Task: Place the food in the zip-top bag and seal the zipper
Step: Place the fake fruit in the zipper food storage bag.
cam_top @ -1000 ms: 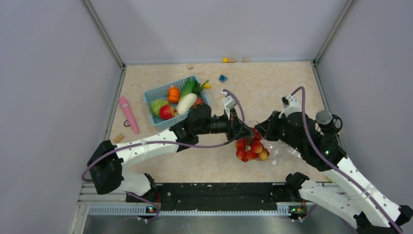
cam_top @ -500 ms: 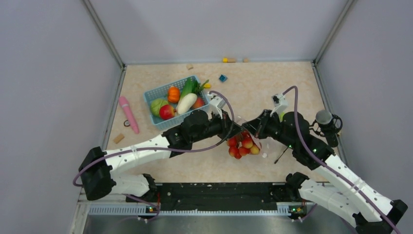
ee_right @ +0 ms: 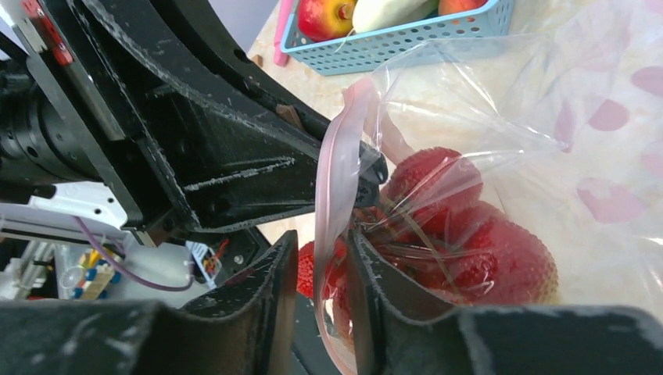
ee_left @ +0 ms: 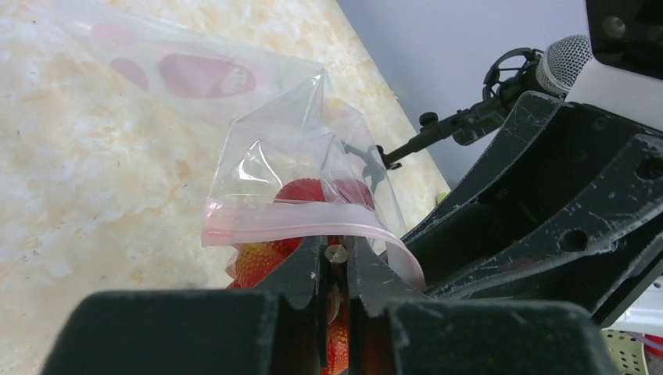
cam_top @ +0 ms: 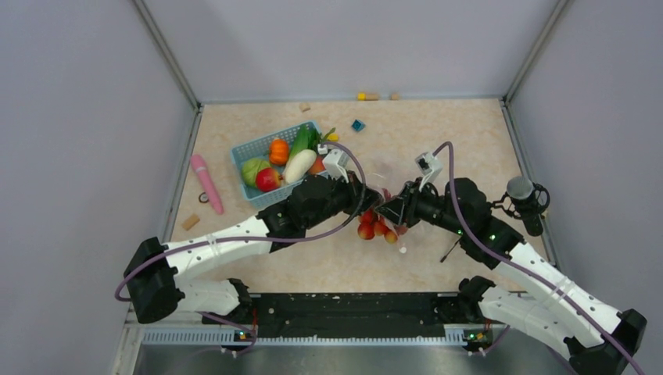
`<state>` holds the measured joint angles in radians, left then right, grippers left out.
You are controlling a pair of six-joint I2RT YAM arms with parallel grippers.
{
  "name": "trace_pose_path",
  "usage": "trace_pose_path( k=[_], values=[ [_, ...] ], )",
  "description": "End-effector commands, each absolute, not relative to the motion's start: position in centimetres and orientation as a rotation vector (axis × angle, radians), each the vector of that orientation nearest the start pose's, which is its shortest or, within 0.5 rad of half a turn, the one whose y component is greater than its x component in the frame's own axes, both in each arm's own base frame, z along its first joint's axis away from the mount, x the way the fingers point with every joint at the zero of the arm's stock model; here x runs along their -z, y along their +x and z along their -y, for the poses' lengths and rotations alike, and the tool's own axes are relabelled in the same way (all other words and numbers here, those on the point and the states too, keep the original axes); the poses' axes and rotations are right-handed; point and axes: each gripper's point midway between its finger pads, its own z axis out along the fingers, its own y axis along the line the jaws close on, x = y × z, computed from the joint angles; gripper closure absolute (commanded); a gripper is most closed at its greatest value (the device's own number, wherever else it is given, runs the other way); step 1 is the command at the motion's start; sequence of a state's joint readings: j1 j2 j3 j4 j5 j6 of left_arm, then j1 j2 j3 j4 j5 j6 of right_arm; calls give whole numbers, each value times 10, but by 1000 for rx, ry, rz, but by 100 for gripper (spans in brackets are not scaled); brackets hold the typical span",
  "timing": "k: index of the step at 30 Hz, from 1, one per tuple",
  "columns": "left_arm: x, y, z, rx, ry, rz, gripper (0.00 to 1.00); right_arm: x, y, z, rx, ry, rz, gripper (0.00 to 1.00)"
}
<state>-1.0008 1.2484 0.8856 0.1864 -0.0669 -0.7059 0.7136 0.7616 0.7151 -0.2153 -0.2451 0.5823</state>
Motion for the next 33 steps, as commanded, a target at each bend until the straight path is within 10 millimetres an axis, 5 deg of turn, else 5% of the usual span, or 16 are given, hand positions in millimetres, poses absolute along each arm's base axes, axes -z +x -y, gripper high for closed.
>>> trace_pose_path(
  k=[1, 7, 16, 23, 29, 33],
  values=[
    [-311, 227, 370, 1254, 126, -1743, 100, -250, 187, -237, -1016, -374, -1905, 67],
    [-307, 238, 362, 1260, -26, -1746, 100, -253, 181, -241, -1059, -398, -1898, 59],
    [-299, 268, 327, 1191, -428, -1693, 100, -222, 184, -229, -952, -381, -2012, 57],
    [-294, 272, 331, 1194, -465, -1706, 100, -204, 193, -216, -839, -330, -2054, 58],
    [-283, 274, 342, 1198, -481, -1758, 100, -212, 202, -219, -841, -288, -2023, 73],
    [-278, 278, 339, 1198, -558, -1751, 100, -215, 206, -219, -852, -250, -2009, 97]
  ],
)
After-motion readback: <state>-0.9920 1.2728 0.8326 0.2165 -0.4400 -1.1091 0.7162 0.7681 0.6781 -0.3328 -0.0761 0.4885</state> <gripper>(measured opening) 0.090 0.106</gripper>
